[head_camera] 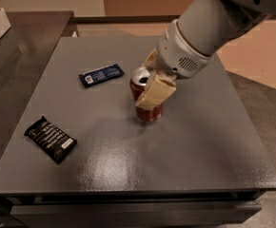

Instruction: Move coke can near rxbar blueberry

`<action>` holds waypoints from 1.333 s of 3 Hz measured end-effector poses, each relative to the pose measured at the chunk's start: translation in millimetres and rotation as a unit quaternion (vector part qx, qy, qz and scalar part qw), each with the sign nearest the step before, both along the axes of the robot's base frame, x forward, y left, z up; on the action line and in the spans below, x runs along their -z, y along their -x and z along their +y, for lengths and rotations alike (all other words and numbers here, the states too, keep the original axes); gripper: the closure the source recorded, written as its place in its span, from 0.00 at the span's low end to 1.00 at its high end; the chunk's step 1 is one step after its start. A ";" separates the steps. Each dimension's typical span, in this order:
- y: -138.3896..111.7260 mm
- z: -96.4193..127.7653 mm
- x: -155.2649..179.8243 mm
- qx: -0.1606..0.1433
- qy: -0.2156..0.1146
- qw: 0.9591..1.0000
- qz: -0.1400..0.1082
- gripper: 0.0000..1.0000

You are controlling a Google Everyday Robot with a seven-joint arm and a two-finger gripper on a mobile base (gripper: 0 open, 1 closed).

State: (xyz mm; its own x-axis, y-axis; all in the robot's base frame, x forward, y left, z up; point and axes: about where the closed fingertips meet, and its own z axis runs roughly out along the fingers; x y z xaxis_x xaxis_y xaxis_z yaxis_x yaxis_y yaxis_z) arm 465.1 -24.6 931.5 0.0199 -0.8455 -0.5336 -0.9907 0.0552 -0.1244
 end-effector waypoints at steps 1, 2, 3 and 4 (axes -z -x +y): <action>-27.0 33.6 -4.2 0.000 -0.018 1.000 0.001 1.00; -63.3 72.4 0.4 0.000 -0.040 0.999 0.002 1.00; -95.5 84.8 10.0 0.008 -0.050 0.999 0.002 1.00; -119.2 88.0 17.7 0.017 -0.062 0.998 0.003 1.00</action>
Offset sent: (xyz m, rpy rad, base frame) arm 0.0978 0.1041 -0.0064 0.1219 0.0099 -0.0032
